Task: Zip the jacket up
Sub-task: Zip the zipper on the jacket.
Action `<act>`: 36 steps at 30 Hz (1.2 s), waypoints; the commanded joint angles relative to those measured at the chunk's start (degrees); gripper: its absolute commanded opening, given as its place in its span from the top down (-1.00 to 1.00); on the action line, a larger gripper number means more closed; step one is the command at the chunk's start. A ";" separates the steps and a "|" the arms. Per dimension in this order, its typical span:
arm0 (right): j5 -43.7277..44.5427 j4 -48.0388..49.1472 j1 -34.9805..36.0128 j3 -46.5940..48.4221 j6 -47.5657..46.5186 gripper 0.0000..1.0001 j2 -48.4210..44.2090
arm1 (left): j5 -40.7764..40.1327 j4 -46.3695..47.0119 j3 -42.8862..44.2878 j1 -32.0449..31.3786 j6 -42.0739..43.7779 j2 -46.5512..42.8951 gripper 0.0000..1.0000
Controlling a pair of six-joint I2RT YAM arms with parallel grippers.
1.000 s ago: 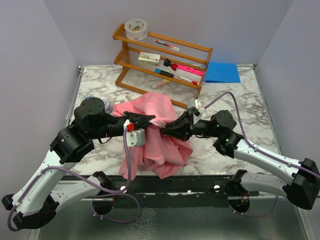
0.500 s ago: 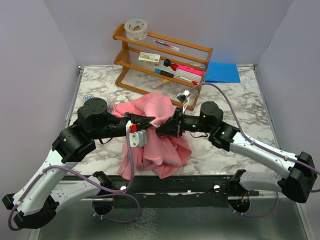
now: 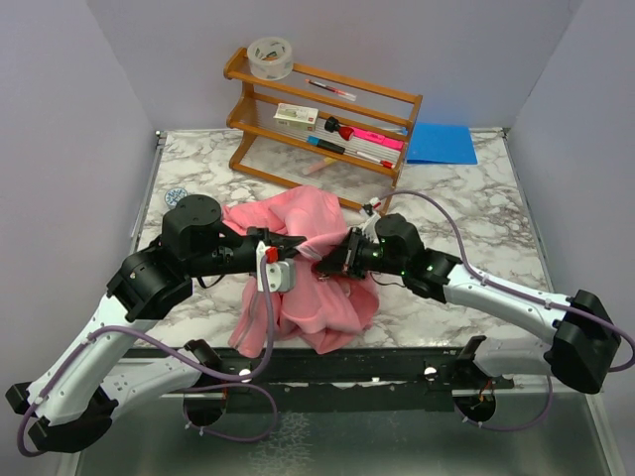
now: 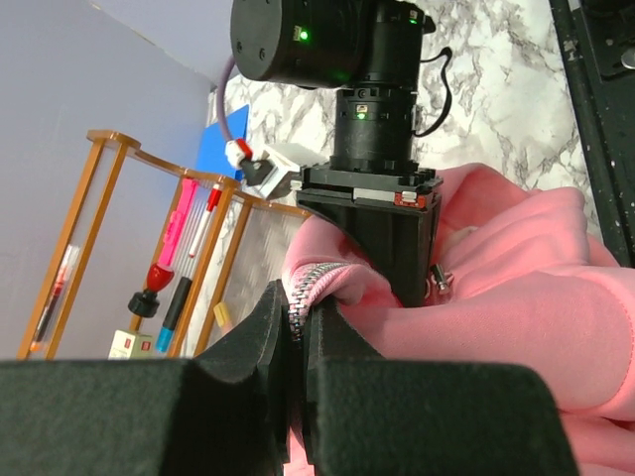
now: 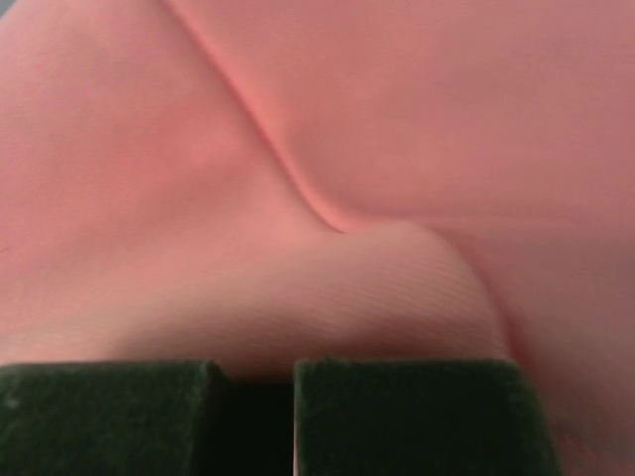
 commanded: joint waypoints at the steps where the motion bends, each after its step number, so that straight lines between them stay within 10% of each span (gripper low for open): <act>1: 17.68 -17.15 -0.96 -1.97 5.29 1.00 2.29 | 1.21 10.50 3.36 -0.40 2.13 -3.24 1.00; 15: 29.45 -24.96 -1.33 -7.27 10.19 1.00 -1.03 | -4.09 12.79 2.15 -0.40 2.46 -6.56 1.00; 28: 59.11 -37.64 -1.52 8.44 -14.88 1.00 -10.39 | -17.63 14.74 -10.61 -0.40 -2.65 -10.36 0.95; 36: 56.04 -36.08 -1.53 11.08 -26.32 0.61 -11.64 | -19.13 21.81 -20.67 -0.36 -13.76 -13.43 -0.84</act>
